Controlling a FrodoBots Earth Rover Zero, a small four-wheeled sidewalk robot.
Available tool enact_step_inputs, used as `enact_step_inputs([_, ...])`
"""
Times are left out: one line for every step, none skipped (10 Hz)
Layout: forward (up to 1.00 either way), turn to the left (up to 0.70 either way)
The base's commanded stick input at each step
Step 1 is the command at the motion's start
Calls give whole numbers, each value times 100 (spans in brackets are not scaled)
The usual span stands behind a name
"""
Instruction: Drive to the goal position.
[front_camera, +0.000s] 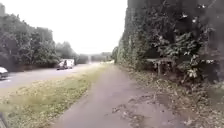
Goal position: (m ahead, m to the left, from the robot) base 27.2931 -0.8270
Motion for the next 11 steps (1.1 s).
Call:
enact_step_inputs([100, 0])
enact_step_inputs([100, 0])
enact_step_inputs([100, 0])
enact_step_inputs([100, 0])
enact_step_inputs([100, 0])
enact_step_inputs([100, 0])
enact_step_inputs([100, 0])
enact_step_inputs([100, 0])
enact_step_inputs([100, 0])
enact_step_inputs([100, 0])
enact_step_inputs([100, 0])
